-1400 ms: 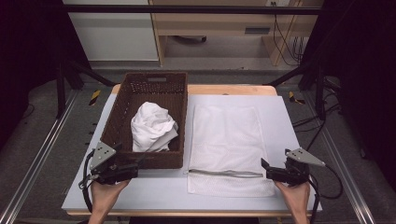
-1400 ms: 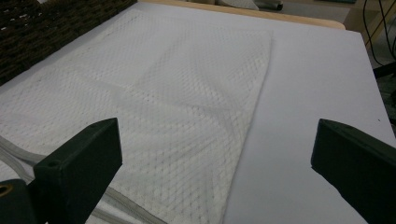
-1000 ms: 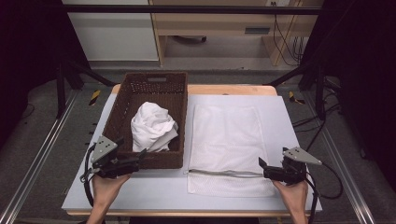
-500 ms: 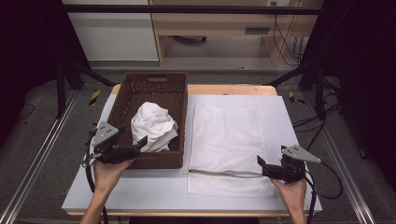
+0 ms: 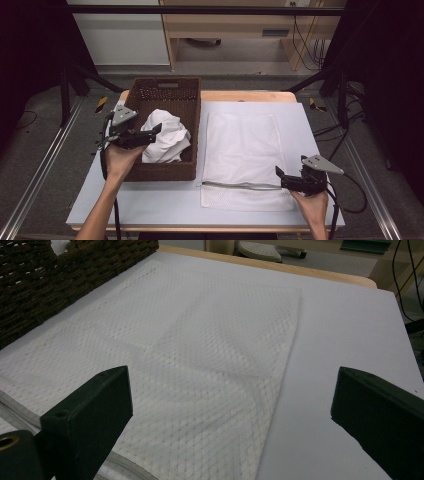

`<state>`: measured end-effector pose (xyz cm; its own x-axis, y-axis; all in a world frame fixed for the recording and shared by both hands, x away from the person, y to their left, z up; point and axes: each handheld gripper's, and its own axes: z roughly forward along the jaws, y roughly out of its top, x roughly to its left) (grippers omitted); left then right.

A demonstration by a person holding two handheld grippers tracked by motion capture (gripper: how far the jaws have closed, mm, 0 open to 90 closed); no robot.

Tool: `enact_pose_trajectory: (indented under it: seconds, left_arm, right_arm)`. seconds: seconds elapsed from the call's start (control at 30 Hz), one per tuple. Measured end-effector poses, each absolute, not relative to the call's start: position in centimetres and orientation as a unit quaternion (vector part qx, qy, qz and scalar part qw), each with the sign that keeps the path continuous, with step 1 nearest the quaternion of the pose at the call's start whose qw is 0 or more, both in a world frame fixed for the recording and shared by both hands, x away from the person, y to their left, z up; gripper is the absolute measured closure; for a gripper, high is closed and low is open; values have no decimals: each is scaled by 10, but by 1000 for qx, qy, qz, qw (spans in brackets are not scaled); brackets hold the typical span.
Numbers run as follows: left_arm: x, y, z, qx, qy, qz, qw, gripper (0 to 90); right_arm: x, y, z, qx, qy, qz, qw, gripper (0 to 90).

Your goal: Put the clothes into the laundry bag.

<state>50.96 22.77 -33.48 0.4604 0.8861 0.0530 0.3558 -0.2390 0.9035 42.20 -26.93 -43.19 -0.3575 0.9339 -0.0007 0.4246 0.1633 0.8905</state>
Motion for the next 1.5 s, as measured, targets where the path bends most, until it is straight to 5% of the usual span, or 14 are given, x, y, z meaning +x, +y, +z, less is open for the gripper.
enact_pose_trajectory:
  seconds: [0.5, 1.5]
  left_arm:
    - [570, 224, -356, 748, 477, 255, 386, 87]
    - [610, 223, -407, 784, 548, 162, 241, 49]
  right_arm:
    - [424, -271, -436, 488, 705, 426, 289, 34]
    - [427, -278, -445, 506, 700, 418, 281, 27]
